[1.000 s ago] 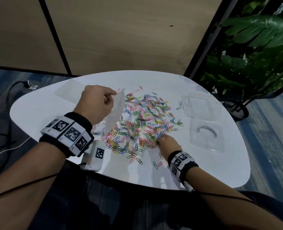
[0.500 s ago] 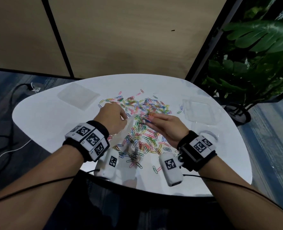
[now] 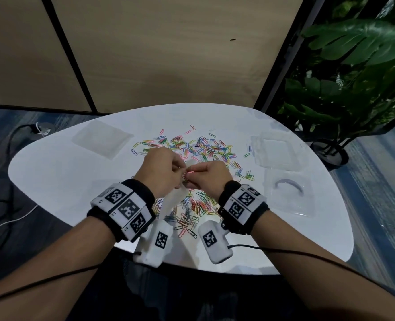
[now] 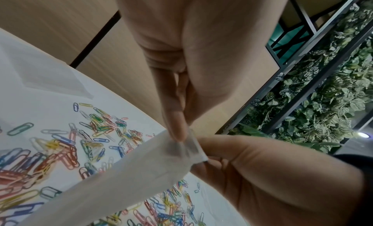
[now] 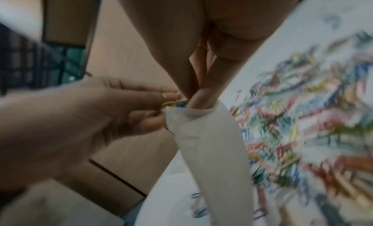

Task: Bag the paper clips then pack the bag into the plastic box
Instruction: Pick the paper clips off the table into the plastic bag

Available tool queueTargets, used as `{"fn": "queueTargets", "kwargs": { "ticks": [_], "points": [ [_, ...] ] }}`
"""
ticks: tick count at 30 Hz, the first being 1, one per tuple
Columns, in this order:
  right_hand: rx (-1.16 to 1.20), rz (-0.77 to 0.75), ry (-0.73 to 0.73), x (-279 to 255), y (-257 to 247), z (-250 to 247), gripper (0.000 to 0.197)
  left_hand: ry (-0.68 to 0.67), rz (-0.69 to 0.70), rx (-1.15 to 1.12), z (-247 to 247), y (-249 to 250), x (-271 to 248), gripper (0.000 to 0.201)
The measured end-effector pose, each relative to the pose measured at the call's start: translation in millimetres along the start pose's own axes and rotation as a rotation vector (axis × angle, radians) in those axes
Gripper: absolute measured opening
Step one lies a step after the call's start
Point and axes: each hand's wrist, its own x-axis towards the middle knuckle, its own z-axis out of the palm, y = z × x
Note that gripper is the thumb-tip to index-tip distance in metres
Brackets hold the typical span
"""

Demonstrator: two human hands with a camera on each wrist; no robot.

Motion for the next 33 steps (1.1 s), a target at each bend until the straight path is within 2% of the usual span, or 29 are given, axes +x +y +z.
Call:
{"fn": "queueTargets", "kwargs": {
  "ticks": [3, 6, 10, 13, 16, 18, 19, 20, 23, 24, 26, 28, 30, 33],
  "points": [
    [-0.250, -0.118, 0.071, -1.1, -2.7, 0.2, 0.009, -0.002, 0.040, -0.010, -3.2, 3.0, -2.4, 0.011],
    [-0.512, -0.252, 0.083, -2.7, -3.6, 4.4, 0.021, 0.012, 0.051, -0.014, -7.1, 4.4, -3.0, 0.011],
    [-0.549, -0.320, 0.062, -6.2, -3.3, 2.9, 0.022, 0.031, 0.045, -0.027, -9.9, 2.2, -1.9, 0.013],
    [-0.619, -0.396, -0.015, -14.0, -7.8, -4.1, 0.023, 0.030, 0.035, -0.041, -9.1, 1.9, -2.8, 0.013],
    [-0.404, -0.462, 0.017, -18.1, -11.7, -18.3, 0.021, 0.082, 0.031, -0.038, -12.2, 1.1, 0.4, 0.011],
    [-0.287, -0.422, 0.070, -15.8, -7.5, -37.1, 0.017, 0.122, 0.033, -0.041, -16.1, 0.2, 2.9, 0.010],
    [-0.344, -0.372, 0.094, -11.9, -0.3, -49.8, 0.015, 0.132, 0.030, -0.044, -17.9, -0.3, 3.4, 0.010],
    [-0.502, -0.291, 0.105, -7.7, 9.2, -63.8, 0.023, 0.135, 0.028, -0.048, -19.8, -0.7, 3.3, 0.010],
    [-1.111, 0.127, -0.018, -1.6, 51.3, -97.7, 0.099, 0.143, 0.028, -0.043, -26.0, -3.0, 1.7, 0.011],
    [-1.181, 0.226, -0.067, -3.3, 66.2, -102.6, 0.118, 0.148, 0.027, -0.039, -28.5, -4.6, 1.3, 0.011],
    [-1.160, 0.284, -0.112, -10.3, 91.6, -102.6, 0.137, 0.155, 0.026, -0.032, -33.8, -8.1, -0.1, 0.011],
    [-1.103, 0.207, -0.095, -16.1, 111.1, -93.7, 0.138, 0.164, 0.026, -0.018, -39.4, -11.8, -1.7, 0.011],
    [-1.048, 0.107, -0.072, -17.5, 122.3, -82.3, 0.128, 0.181, 0.018, -0.017, -45.0, -15.5, -3.2, 0.010],
    [-1.024, 0.047, -0.079, -9.4, 124.9, -68.0, 0.109, 0.183, 0.006, -0.003, -50.9, -20.1, -4.3, 0.012]
  ]
}}
